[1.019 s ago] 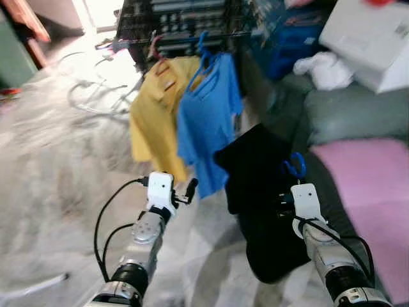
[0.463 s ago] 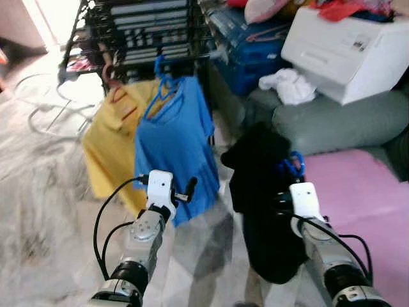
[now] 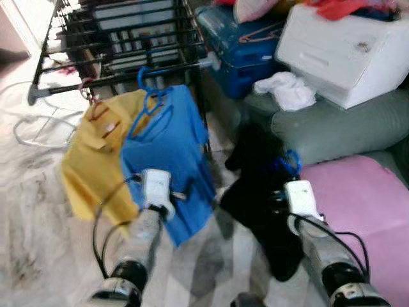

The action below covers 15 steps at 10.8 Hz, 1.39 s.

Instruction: Hang hanger

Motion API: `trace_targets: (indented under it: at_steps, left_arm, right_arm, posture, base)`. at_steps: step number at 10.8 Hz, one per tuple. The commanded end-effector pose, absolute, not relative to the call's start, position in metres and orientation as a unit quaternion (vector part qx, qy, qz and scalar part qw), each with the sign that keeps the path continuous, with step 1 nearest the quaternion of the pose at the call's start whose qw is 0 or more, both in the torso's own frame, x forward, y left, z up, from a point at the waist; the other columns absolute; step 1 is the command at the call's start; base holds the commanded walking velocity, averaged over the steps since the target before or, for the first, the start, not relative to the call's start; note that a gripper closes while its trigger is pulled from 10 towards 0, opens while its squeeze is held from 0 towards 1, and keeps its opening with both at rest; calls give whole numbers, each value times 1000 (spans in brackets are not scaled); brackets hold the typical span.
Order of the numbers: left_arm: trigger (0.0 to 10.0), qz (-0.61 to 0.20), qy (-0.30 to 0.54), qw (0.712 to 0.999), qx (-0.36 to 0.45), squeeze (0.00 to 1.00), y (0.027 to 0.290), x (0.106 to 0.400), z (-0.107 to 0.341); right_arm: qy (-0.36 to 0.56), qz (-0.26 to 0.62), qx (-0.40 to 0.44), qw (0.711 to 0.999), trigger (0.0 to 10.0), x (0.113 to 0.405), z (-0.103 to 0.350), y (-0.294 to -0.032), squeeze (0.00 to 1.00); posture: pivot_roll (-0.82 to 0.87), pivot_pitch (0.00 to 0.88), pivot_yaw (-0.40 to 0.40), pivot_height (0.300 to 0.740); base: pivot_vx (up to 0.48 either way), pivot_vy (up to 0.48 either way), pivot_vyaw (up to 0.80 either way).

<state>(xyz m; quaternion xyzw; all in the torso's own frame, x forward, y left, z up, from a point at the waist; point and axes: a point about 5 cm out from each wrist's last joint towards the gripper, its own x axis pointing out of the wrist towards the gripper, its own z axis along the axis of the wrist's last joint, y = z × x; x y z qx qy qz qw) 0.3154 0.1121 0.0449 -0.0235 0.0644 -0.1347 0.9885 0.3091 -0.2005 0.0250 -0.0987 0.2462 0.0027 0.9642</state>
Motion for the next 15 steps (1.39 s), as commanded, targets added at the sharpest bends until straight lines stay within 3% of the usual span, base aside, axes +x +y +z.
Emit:
trace_targets:
  at_steps: [1, 6, 11, 15]
  left_arm:
    - [10000, -117, 68, 991, -16, 0, 126, 316, 44]
    - [10000, -114, 72, 991, -5, 0, 126, 315, 42]
    - [10000, -107, 78, 991, 7, 0, 122, 314, 40]
    - [10000, -45, 87, 995, 31, 0, 143, 308, 33]
  right_arm:
    - [229, 14, -90, 969, 10000, 315, 31, -191, 0]
    - [226, 18, -89, 970, 10000, 315, 31, -191, 0]
    - [220, -10, -98, 971, 10000, 317, 34, -199, 0]
    - [210, -32, -110, 971, 10000, 316, 36, -204, 0]
  posture:
    - [-243, 65, 54, 740]
    - [-242, 70, 55, 740]
    - [-243, 67, 50, 740]
    - [-235, 61, 41, 740]
  base:
    - [255, 405, 0]
    - [198, 415, 400]
    - [0, 0, 0]
    - [0, 0, 0]
